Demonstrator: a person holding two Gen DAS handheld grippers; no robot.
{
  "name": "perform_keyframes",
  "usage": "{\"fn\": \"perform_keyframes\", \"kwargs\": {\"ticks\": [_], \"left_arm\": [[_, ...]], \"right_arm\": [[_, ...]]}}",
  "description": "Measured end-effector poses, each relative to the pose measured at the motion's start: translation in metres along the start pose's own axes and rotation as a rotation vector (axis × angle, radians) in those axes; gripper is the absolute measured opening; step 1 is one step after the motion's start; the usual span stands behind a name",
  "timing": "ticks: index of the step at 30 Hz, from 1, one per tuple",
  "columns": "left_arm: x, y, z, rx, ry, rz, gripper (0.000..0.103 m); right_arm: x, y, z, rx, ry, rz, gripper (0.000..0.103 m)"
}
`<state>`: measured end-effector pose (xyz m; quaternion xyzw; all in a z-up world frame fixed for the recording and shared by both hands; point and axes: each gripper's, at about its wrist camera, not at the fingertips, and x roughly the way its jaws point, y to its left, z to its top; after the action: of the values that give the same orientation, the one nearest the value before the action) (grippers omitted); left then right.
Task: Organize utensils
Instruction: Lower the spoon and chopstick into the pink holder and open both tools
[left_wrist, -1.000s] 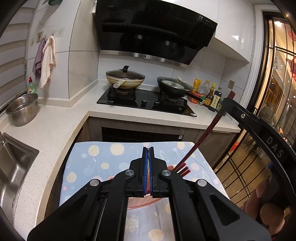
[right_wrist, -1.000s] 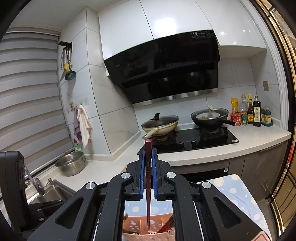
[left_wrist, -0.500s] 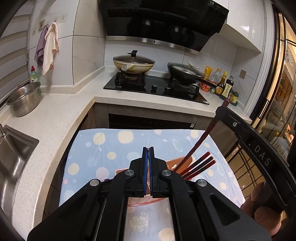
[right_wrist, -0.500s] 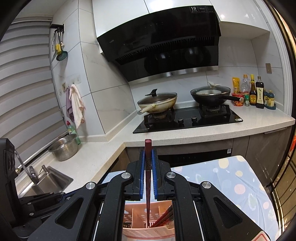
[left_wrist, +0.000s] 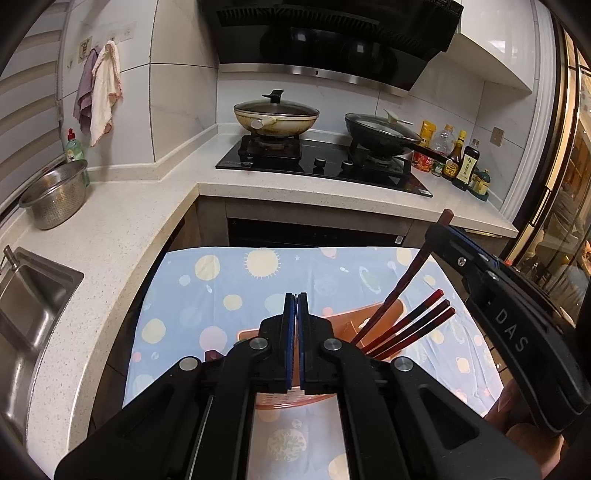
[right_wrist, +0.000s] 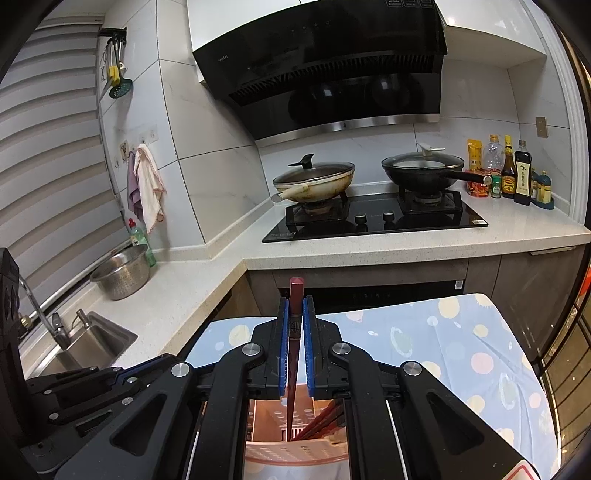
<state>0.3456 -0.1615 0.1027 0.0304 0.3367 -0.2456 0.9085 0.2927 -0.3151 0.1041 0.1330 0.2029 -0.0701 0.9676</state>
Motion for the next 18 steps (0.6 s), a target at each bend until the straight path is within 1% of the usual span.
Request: {"fn": "perform_keyframes", "kwargs": {"ticks": [2,4,6,9,11,13,15,16,18], "left_arm": [[-0.001,0.0,0.0,0.004,-0.006,0.005,0.002],[-0.003,-0.001,0.0,0.003,-0.017,0.025,0.003],[-0.004,-0.001,0.0,0.003,-0.022,0.034,0.009],[-0.008,-0.002,0.0,0.003,-0.029,0.04,0.015],[-0.011,-0.004,-0.001,0.008,-0.032,0.041,0.019],[-0.015,-0.006,-0.003,0.013,-0.037,0.05,0.021],[-0.021,-0.008,-0.004,0.016,-0.051,0.063,0.03],[-0.025,-0.009,-0.005,0.016,-0.064,0.075,0.039],[-0.033,-0.01,-0.006,0.021,-0.078,0.079,0.041]], "right_arm": [[0.002,0.001,-0.001,-0.007,0.007,-0.006,0.008],[0.0,0.0,-0.002,-0.006,0.002,-0.014,0.015],[-0.003,-0.002,-0.002,0.004,-0.001,-0.018,0.024],[-0.011,-0.003,-0.002,0.012,-0.009,-0.022,0.031],[-0.017,-0.002,-0.002,0.001,-0.016,-0.025,0.033],[-0.023,0.001,-0.003,-0.017,-0.02,-0.032,0.033],[-0.03,0.003,-0.005,-0.031,-0.021,-0.038,0.035],[-0.034,0.004,-0.006,-0.033,-0.021,-0.039,0.037],[-0.042,0.002,-0.008,-0.029,-0.019,-0.042,0.041]]}}
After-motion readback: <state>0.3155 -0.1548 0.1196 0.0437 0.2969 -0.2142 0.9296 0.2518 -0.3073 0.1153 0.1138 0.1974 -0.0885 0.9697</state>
